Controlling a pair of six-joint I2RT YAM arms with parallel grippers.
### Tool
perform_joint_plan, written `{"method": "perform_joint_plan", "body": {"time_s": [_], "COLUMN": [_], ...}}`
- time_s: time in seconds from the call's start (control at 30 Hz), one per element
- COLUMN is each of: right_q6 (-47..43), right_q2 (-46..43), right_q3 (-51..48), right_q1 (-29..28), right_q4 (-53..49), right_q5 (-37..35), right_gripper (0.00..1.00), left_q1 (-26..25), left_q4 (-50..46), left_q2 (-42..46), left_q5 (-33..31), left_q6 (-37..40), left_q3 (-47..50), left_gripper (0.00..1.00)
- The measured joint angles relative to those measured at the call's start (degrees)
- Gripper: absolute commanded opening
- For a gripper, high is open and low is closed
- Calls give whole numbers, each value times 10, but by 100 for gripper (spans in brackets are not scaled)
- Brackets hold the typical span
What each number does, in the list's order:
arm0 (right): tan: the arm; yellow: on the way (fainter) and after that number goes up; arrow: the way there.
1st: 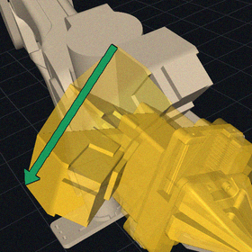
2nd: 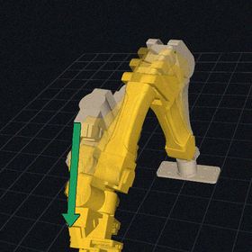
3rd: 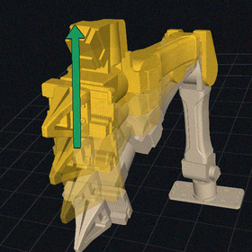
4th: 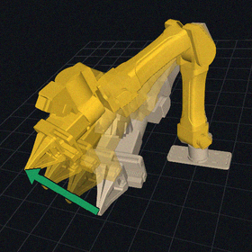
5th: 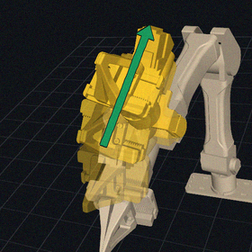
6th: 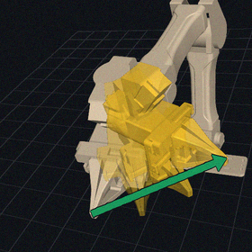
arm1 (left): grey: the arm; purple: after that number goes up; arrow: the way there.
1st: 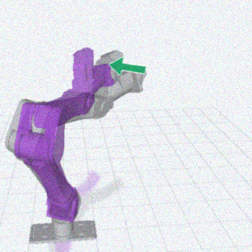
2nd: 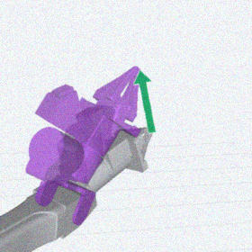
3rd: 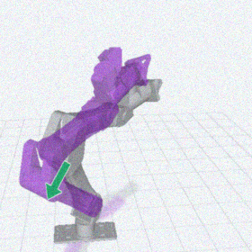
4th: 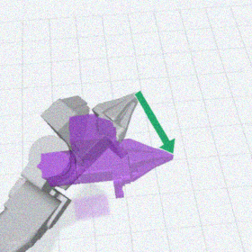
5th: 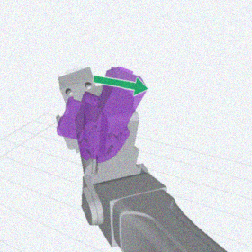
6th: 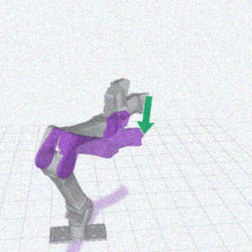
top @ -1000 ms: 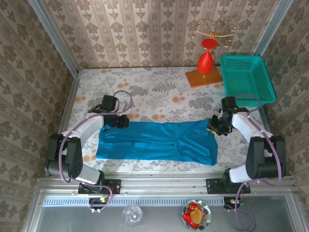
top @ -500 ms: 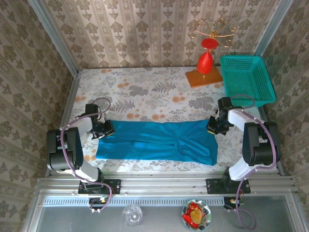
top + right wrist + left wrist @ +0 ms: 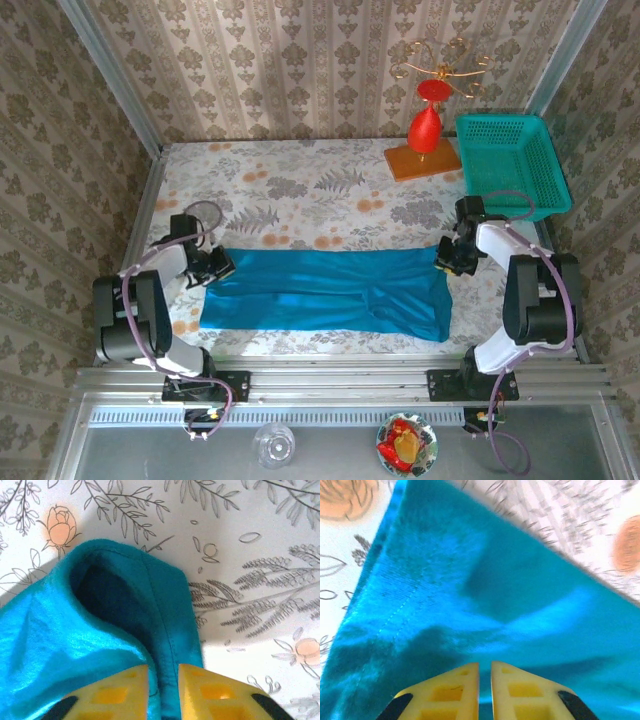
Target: Fold the inside-out t-shirt
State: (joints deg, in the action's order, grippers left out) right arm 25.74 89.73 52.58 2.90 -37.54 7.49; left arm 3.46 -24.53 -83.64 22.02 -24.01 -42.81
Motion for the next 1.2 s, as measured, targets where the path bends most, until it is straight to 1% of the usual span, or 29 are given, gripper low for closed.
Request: {"method": "perform_joint_plan", "body": {"time_s": [0.13,0.2,0.27,0.33,0.43,0.53,0.6,0.7,0.93,1.03,1.2], "right_q6": [4,13,22,33,49,57,58,58,57,51,46], "right_q2": [-58,-82,-93,-90,-61,-14,10,14,45,52,44], "right_q3": [0,0,-8,-25,-56,-71,-69,-66,-31,-16,-8], "right_q1": [-25,-49,-73,-98,-129,-136,-129,-103,-10,11,17], "right_q4": [-22,-24,-13,5,36,50,51,55,57,55,51], "right_q5": [0,18,50,90,146,168,169,185,191,191,192], "right_gripper": [36,37,39,40,40,41,42,42,42,41,41], "left_q1": [-14,-26,-36,-42,-45,-45,-45,-45,-58,-64,-69], "left_q4": [-35,-52,-69,-75,-76,-75,-70,-57,-28,-22,-59], "left_q2": [59,74,84,88,87,60,34,2,-37,-23,56], "left_q5": [-28,-52,-73,-88,-101,-103,-103,-103,-90,-98,-130], "left_q6": [0,-4,-9,-18,-26,-31,-31,-30,-27,-21,-12], "left_q3": [-18,-27,-27,-19,4,21,23,23,-14,-20,-33], "left_gripper": [18,18,18,18,18,17,17,17,17,19,20]}}
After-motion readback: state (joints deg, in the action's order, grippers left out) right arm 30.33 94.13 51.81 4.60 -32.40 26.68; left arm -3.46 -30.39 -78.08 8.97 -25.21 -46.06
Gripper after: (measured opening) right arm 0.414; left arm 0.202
